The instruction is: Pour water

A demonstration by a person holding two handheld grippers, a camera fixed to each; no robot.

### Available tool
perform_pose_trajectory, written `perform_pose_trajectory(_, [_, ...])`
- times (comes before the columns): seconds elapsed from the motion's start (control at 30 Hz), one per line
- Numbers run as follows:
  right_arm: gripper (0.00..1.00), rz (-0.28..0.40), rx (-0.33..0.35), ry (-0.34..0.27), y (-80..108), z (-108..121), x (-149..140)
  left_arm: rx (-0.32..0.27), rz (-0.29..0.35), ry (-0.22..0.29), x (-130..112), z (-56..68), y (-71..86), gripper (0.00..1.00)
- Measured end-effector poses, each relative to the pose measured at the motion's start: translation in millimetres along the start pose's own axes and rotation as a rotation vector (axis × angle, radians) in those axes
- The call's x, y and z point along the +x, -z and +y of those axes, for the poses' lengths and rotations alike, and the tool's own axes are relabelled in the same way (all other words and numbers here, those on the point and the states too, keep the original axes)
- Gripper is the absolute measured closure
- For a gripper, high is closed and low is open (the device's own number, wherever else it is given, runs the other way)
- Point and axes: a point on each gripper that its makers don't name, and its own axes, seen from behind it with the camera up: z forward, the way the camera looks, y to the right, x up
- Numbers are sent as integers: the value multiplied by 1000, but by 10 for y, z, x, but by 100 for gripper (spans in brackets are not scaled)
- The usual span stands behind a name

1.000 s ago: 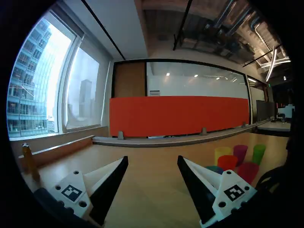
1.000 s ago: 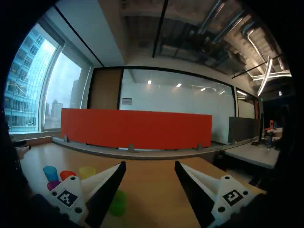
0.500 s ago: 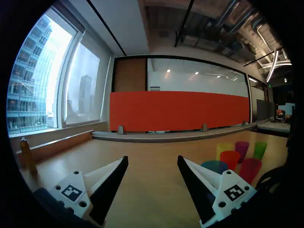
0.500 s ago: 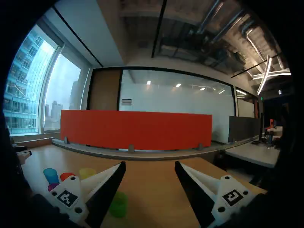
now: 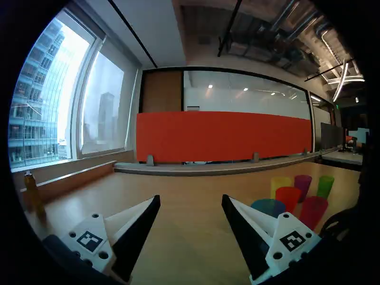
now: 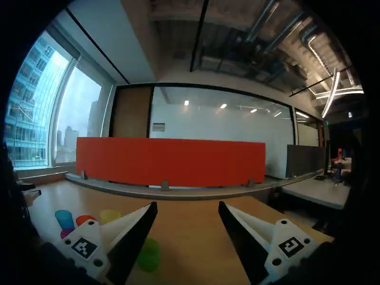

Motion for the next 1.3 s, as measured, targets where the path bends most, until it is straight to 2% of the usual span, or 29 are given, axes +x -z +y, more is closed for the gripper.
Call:
perform_pose_trajectory(0.5, [0,17,7,7,12,54,34,1,-3,0,-3,6,-9,4])
perform_pose_trajectory(1.0, [0,49,57,29,-51,10,30,1,-3,-1,-7,-1,-7,4])
perform_pose_trajectory(1.3, [0,42,67,6,-150,-13,-200,1,-3,-1,-5,4,-6,4])
